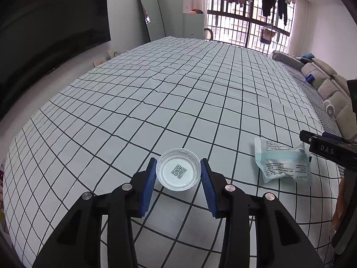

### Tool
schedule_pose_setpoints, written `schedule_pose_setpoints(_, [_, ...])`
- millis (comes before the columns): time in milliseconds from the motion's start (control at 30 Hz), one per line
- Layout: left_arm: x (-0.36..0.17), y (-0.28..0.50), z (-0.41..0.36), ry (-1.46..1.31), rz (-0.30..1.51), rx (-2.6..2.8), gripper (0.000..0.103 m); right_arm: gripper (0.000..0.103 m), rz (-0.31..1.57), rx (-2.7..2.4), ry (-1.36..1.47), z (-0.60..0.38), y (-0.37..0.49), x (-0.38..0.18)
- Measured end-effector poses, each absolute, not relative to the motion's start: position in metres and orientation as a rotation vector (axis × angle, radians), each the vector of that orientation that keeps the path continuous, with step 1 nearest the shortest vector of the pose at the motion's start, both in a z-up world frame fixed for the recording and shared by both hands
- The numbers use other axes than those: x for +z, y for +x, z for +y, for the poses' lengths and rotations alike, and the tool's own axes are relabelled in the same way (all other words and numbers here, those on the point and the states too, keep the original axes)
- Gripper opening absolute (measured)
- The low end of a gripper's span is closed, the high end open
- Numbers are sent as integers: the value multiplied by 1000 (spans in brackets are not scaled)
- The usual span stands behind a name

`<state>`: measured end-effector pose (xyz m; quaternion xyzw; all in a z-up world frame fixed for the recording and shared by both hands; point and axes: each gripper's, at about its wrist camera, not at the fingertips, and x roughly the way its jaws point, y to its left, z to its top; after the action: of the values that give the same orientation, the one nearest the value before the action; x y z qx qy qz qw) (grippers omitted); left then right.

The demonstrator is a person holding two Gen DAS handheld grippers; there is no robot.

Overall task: Collect trash
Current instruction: 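Grasp the blue-white packet with the right gripper while the left gripper holds the cap, then carry the cap and packet over the basket and open both grippers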

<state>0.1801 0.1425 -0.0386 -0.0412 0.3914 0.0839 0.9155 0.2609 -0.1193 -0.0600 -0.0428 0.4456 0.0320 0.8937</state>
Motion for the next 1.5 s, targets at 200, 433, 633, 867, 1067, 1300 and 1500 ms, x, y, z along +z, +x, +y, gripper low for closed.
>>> schedule_pose_setpoints(200, [-38,178,144,-94,805,178,39,72,938,110,-96,-119,222,-61])
schedule_pose_setpoints(433, [-39,180,144,-96,808,179,39,72,888,169,-56,-124,180,-42])
schedule_pose_setpoints(633, [-39,180,145,-98,810,186,39,72,865,282,-88,-102,172,-28])
schedule_pose_setpoints(867, [-36,179,159,-144,811,213,39,74,892,391,-156,-72,182,-36])
schedule_pose_setpoints(1067, [-36,180,164,-164,815,220,39,75,919,400,-250,-60,195,-53])
schedule_pose_setpoints(1300, [-36,181,164,-163,820,216,39,75,959,399,-303,-50,200,-72])
schedule_pose_setpoints(1500, [-37,181,164,-165,823,218,39,56,958,394,-333,-42,198,-77])
